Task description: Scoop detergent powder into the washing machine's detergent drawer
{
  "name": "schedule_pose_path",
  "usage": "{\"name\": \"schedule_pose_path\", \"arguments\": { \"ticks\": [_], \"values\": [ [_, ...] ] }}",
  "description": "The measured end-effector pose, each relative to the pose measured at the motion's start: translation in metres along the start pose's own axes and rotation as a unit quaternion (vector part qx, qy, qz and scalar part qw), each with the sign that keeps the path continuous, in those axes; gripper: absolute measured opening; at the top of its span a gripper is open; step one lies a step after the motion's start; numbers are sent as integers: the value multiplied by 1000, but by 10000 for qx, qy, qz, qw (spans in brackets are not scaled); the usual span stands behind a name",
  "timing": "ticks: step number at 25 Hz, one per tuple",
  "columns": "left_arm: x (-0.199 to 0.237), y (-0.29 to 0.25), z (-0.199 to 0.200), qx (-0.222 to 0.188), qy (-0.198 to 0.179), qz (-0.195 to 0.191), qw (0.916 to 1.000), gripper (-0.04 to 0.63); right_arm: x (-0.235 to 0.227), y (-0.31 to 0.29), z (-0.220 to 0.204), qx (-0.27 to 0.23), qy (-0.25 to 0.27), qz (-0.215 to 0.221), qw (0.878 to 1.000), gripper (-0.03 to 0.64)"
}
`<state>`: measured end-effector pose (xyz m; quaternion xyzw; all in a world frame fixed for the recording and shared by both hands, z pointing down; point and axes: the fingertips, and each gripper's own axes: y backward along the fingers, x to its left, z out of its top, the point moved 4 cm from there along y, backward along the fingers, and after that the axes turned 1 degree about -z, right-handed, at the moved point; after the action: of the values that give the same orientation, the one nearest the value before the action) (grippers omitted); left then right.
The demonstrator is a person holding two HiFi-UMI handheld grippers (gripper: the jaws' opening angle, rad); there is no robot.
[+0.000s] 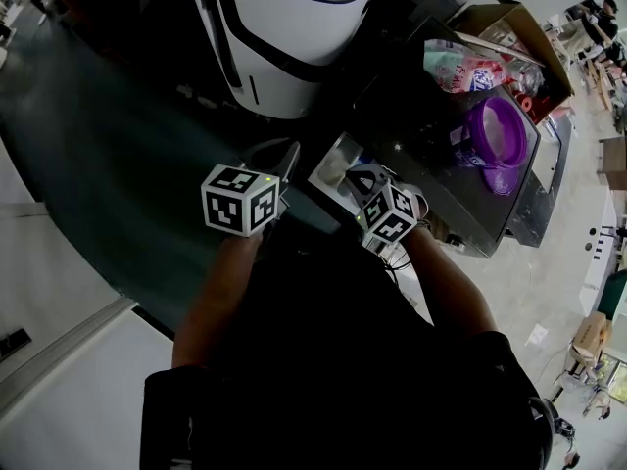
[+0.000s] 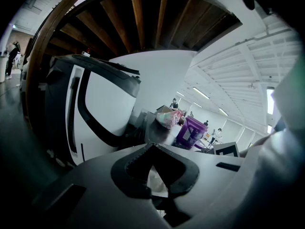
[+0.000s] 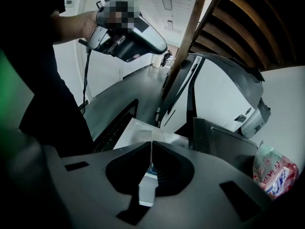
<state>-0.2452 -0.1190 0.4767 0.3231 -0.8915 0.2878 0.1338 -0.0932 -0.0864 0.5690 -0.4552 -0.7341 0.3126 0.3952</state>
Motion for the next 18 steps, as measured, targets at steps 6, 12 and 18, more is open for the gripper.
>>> {"name": "schedule_pose_path", "arguments": {
  "ticks": [6, 12, 18],
  "values": [
    [-2, -5, -2, 46, 44, -65, 10000, 9, 1, -1, 0, 7, 163, -12, 9999, 21],
    [-7, -11, -6, 125, 117, -178, 9997, 9, -6, -1, 0, -82, -124, 33, 9999, 21],
    [-6, -16, 0, 81, 160, -232, 9996, 9, -16, 5, 3, -333, -753, 170, 9965, 21]
  ]
}}
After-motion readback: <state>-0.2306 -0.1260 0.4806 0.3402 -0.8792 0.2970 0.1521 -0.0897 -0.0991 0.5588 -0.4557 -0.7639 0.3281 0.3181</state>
